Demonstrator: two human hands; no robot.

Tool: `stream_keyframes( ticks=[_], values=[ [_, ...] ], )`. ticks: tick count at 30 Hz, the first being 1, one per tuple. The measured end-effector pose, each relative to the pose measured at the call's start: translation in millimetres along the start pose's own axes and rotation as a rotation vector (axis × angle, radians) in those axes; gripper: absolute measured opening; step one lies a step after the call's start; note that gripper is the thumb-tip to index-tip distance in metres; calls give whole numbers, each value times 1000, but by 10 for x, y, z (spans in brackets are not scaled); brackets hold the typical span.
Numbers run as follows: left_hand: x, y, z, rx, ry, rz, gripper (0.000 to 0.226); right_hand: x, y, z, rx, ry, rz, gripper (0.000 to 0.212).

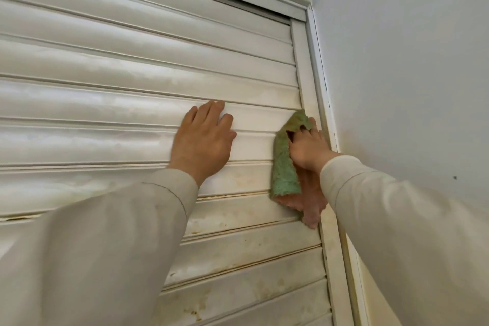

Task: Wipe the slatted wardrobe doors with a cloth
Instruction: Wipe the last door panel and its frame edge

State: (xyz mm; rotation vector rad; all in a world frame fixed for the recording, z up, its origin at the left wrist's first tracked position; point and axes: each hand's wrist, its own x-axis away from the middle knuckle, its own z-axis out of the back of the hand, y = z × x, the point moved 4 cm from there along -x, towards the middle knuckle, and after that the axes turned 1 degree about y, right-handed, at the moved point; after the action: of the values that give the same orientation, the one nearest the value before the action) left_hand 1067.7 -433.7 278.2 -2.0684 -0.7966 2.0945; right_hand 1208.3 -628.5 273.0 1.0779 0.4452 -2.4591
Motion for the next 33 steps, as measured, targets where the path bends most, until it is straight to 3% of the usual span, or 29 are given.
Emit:
stream_keyframes(
  ticks=[5,9,12,14,17,21,27,33],
  values=[
    [11,13,-6,-2,-1,23,30,-154,75,-157,50,101,64,75],
    [16,10,-12,-5,-5,36,36,-254,-6,49,145,298,-3,55],
    [-2,3,-4,-11,10,37,34,-369,-32,379,53,426,-122,52],
    [0,-2,3,-15,3,36,32,-463,43,469,-27,386,-149,57],
    [11,13,-6,-21,-30,38,33,-387,134,302,-61,199,-153,66],
    [3,7,-16,-33,-68,52,34,-133,112,70,-156,209,-175,44],
    [-5,74,28,-38,-252,111,50,271,168,-370,-245,161,-195,46],
    [41,119,85,-27,-335,152,62,1179,282,-969,-286,24,-265,50]
  ],
)
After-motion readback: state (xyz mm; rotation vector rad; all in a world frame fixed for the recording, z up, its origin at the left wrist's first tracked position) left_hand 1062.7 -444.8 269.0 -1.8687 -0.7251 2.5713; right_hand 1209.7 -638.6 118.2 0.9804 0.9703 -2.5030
